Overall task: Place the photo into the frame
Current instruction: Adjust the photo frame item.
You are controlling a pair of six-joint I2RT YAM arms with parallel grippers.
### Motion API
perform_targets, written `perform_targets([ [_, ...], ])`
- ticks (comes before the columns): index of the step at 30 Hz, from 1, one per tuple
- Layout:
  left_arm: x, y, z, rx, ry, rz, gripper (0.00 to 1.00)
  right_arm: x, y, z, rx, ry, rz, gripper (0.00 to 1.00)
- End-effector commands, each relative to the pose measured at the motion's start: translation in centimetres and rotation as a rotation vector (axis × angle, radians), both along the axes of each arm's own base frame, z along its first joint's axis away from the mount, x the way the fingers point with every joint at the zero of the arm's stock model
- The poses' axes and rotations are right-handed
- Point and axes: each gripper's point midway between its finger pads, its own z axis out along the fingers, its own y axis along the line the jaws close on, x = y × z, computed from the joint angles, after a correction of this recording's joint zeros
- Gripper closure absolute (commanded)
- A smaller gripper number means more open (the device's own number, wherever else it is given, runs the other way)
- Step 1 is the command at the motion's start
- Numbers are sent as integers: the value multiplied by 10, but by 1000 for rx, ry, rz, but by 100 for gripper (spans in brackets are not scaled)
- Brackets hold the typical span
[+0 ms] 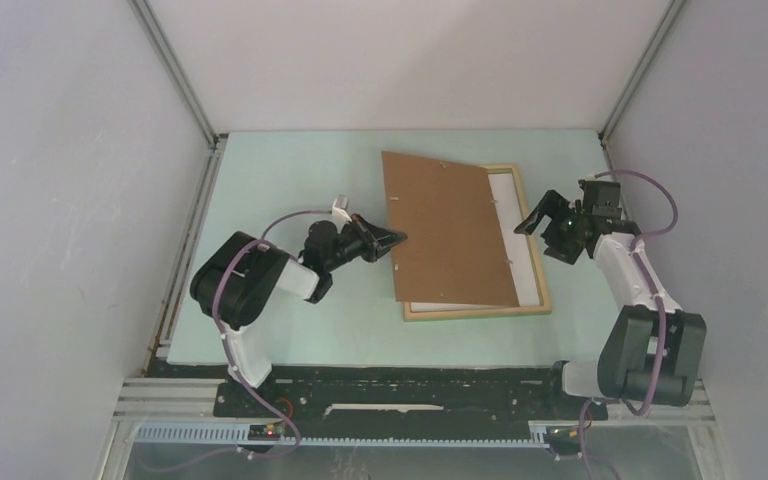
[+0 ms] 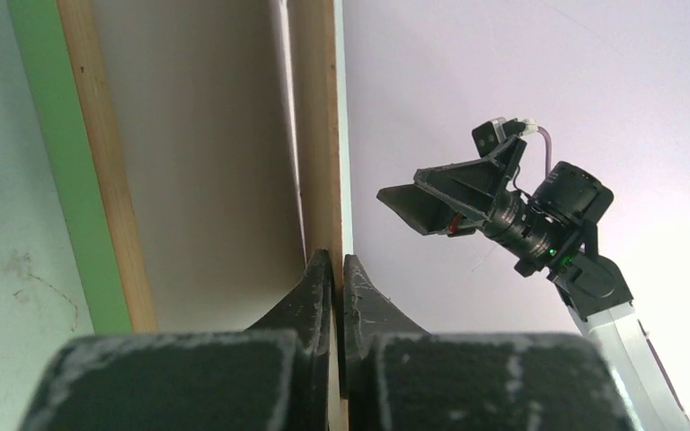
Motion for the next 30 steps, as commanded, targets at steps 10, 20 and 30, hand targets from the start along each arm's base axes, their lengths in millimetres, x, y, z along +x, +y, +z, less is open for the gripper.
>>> perform_targets([
  [10, 12, -32, 28, -53, -119, -44, 100, 40, -27, -52, 131, 64, -73, 16],
  [20, 11, -34, 33, -49, -141, -73, 100, 43, -28, -30, 98, -14, -49, 14],
  [30, 15, -50, 17, -54, -102, -102, 100, 42, -27, -68, 136, 104, -55, 15],
])
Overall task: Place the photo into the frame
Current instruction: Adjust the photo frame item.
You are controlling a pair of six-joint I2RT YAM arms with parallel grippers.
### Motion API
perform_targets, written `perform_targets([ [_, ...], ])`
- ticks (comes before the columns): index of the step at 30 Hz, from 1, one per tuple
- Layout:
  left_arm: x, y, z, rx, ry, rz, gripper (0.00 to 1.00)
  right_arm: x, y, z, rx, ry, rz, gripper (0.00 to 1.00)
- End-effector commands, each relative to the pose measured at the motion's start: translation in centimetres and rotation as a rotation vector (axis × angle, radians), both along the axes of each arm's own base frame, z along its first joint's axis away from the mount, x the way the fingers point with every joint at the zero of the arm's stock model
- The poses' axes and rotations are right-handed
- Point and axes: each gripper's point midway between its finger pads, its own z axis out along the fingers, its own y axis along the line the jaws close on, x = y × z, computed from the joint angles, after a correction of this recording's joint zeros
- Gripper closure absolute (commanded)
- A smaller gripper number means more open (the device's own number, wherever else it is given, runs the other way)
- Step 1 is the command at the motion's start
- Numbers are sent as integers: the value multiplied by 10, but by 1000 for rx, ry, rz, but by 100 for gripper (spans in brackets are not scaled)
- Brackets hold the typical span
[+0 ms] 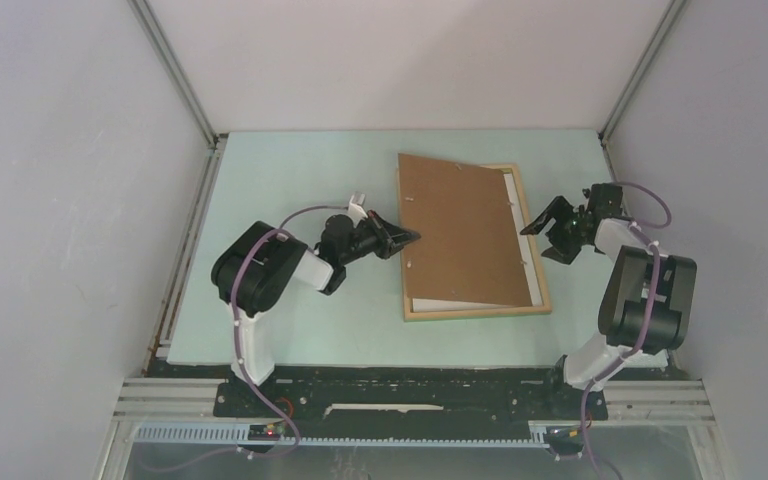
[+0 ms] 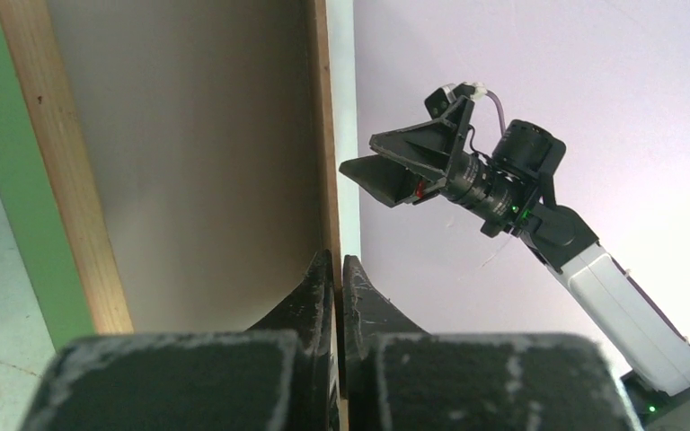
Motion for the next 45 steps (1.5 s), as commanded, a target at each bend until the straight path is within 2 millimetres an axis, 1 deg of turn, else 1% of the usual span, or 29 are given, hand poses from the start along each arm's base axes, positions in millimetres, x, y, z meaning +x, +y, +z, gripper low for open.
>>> perform_targets([
  [1, 1, -20, 30, -68, -108, -44, 100, 6, 1, -11, 22, 21, 18, 16],
  [7, 3, -31, 17, -55, -90, -33, 100, 9, 11, -15, 82, 24, 29, 18],
  [12, 13, -29, 8, -38, -84, 14, 100, 9, 18, -13, 122, 10, 37, 25],
  [16, 13, -32, 3, -39, -72, 12, 100, 11, 22, -11, 145, -7, 39, 27],
  [18, 11, -31, 9, -50, -86, 12, 100, 12, 21, -11, 134, -10, 36, 27],
  [21, 9, -23, 23, -62, -110, 12, 100, 11, 14, -12, 104, -9, 25, 26],
  [25, 6, -8, 53, -132, -158, -8, 100, 9, 8, -5, 56, -27, 28, 24],
  [27, 3, -1, 65, -156, -185, -28, 100, 10, 10, 4, 53, -56, 43, 21],
  [31, 0, 17, 81, -170, -229, -52, 100, 10, 16, 21, 26, -103, 77, 15],
  [36, -10, 36, 101, -187, -282, -79, 100, 12, 26, 34, 23, -120, 117, 14],
  [39, -21, 46, 114, -202, -309, -107, 100, 17, 42, 51, 65, -164, 179, 14],
  [41, -30, 49, 120, -198, -311, -123, 100, 20, 53, 67, 95, -194, 223, 13],
  [42, -35, 50, 121, -189, -306, -126, 100, 25, 58, 80, 90, -222, 248, 13],
  [44, -43, 53, 122, -172, -305, -133, 100, 28, 66, 91, 59, -226, 286, 11],
  [45, -47, 54, 124, -167, -306, -138, 100, 32, 68, 103, 30, -241, 298, 8],
])
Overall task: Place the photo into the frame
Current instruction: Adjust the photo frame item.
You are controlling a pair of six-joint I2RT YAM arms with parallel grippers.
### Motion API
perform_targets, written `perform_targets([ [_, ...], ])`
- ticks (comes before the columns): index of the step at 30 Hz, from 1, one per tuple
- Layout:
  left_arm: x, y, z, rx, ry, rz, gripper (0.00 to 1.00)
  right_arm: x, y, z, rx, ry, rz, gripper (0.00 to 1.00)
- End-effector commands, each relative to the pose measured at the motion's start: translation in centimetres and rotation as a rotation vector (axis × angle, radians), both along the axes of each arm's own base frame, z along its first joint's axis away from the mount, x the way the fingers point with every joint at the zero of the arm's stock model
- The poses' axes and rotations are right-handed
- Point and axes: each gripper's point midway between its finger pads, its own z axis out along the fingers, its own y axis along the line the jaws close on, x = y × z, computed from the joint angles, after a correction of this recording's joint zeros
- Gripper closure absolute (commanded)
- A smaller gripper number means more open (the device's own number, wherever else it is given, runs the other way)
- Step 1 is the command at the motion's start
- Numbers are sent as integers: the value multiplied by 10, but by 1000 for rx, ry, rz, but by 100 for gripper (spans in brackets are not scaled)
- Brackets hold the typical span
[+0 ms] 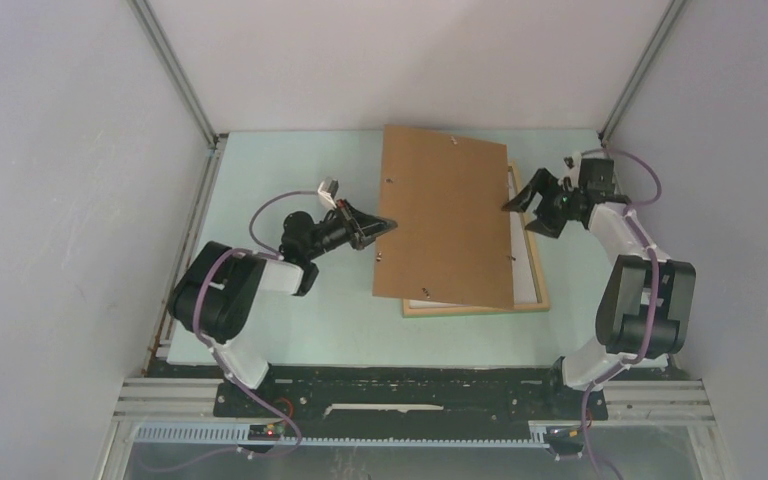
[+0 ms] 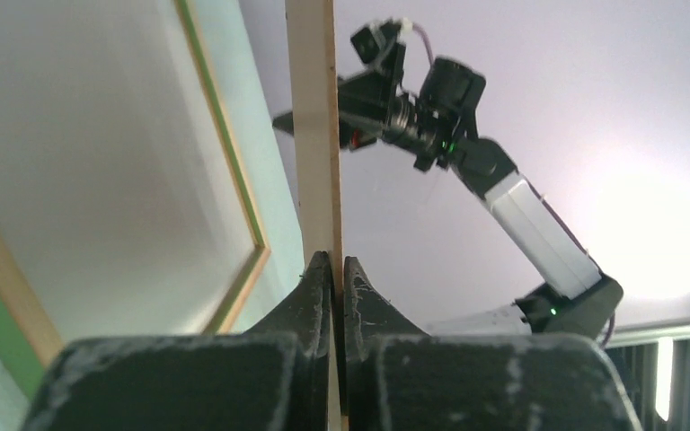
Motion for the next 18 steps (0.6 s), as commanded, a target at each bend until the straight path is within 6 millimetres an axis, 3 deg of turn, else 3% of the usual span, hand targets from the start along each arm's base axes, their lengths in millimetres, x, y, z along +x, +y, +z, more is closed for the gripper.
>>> perform_targets([
  [1, -34, 4, 49, -41, -157, -76, 100, 18, 20, 60, -73, -144, 115, 7],
  [8, -52, 10, 64, -41, -184, -87, 100, 34, 14, 100, -229, -193, 138, 3],
  [18, -53, 11, 74, -54, -198, -80, 100, 24, 38, 112, -271, -205, 161, 4],
])
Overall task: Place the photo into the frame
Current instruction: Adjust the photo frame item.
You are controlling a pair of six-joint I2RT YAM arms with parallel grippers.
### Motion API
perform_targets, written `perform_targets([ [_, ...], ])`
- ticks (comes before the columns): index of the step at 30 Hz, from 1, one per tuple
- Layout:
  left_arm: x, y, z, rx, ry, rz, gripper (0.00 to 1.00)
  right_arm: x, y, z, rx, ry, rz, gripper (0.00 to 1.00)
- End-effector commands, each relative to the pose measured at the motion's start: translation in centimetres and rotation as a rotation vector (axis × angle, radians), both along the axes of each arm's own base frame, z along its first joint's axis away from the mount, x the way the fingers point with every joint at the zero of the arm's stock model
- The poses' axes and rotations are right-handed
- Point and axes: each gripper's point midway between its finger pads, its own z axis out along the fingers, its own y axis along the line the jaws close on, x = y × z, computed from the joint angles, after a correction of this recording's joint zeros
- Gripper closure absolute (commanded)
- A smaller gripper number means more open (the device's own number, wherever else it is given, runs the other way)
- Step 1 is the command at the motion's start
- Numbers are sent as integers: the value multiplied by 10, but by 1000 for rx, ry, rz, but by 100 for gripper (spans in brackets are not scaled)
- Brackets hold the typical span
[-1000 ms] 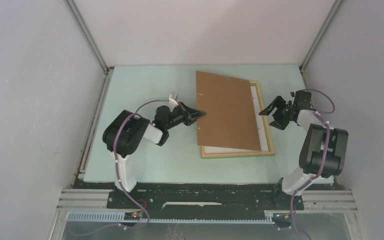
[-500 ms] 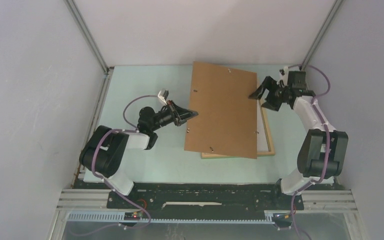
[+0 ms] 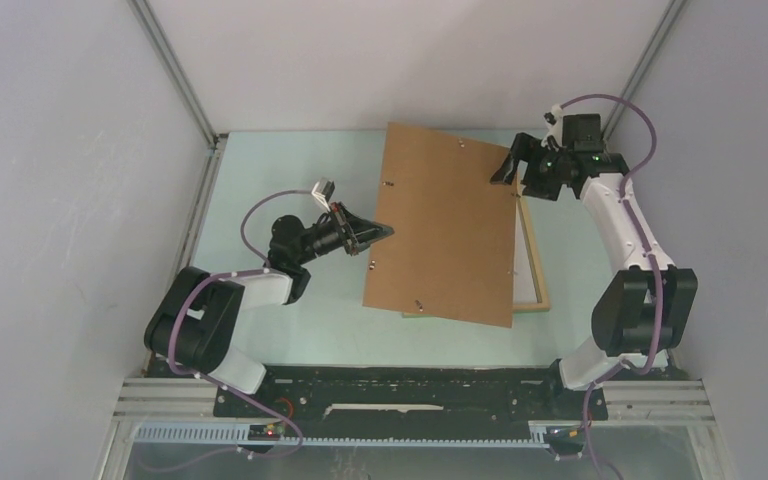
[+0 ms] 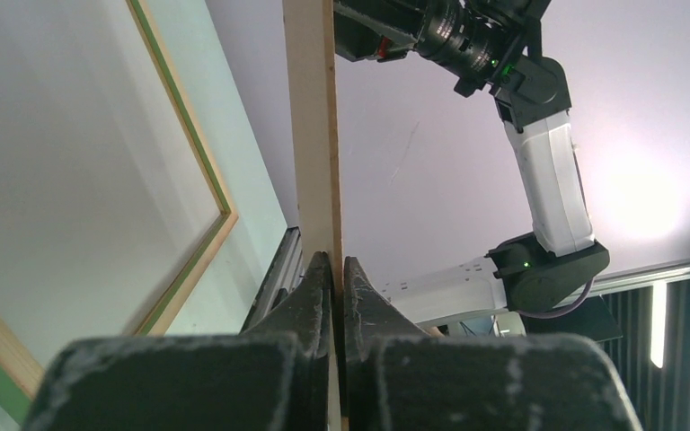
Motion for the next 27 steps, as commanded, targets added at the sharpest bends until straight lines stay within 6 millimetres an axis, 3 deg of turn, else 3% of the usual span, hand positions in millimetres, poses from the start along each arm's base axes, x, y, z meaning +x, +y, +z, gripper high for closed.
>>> perform_targets([
  [1, -8, 3, 33, -48, -128, -5, 100, -10, 7, 5, -31, -11, 7, 4],
  [17, -10, 3, 34, -49, -129, -10, 100, -1, 3, -4, -43, -5, 9, 4],
  [27, -8, 2, 35, -56, -134, -10, 100, -4, 12, -15, -50, 14, 30, 5],
])
